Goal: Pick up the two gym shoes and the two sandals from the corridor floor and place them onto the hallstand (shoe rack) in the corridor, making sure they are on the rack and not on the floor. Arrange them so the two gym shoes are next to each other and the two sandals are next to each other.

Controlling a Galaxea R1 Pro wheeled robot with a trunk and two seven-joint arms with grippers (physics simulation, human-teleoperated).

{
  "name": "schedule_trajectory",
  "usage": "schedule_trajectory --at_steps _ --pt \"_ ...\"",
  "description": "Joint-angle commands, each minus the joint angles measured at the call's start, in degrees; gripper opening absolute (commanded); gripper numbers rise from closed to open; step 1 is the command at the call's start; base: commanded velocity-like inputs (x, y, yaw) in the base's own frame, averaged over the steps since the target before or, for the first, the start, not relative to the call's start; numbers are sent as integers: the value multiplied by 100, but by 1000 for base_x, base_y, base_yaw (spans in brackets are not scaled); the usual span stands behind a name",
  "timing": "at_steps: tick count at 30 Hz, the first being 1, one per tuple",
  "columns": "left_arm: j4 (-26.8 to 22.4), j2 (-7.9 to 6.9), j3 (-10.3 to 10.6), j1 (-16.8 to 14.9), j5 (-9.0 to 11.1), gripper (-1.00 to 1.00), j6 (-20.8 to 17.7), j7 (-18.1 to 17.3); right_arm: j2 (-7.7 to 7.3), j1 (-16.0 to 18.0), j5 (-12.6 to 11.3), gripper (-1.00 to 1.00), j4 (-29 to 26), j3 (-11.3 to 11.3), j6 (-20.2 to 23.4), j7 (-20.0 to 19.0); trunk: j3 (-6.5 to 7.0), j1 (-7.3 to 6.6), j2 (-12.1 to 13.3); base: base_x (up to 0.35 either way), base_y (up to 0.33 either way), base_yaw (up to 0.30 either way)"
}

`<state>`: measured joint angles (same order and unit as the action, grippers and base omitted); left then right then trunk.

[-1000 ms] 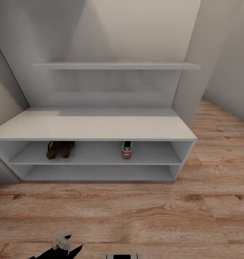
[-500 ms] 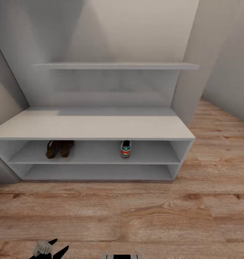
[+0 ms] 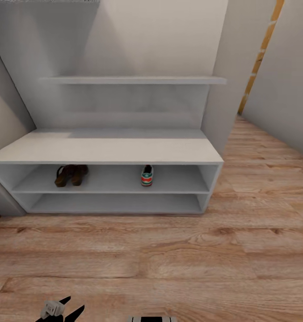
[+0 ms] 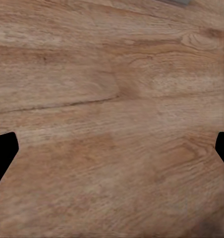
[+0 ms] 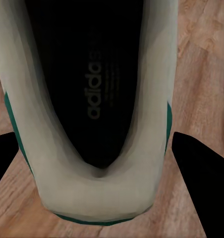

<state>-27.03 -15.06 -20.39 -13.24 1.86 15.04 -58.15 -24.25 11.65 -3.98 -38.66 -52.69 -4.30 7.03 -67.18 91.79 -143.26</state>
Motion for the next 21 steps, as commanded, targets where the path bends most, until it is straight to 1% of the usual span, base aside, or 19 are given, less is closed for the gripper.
schedule_trajectory --at_steps 1,6,14,16,21 --pt "5 -1 -17 -3 -1 100 25 -26 -1 4 -41 -100 7 2 -27 9 -4 -4 -2 -272 -187 0" --pt "5 -4 -23 -3 -1 100 25 -28 -1 4 -41 -100 7 2 -27 9 -4 -4 -2 -288 -136 0" --pt "5 -20 -26 -3 -1 100 18 -28 -1 4 -44 -100 6 1 -29 9 -4 -4 -2 -316 -27 0" --pt "3 -25 -27 -3 -1 100 17 -27 -1 4 -45 -100 3 1 -28 9 -4 -4 -2 -143 -3 0" --pt "5 -49 -27 -3 7 100 17 -25 3 4 -50 -100 -7 -1 -36 9 -4 -4 -2 -23 -1 0"
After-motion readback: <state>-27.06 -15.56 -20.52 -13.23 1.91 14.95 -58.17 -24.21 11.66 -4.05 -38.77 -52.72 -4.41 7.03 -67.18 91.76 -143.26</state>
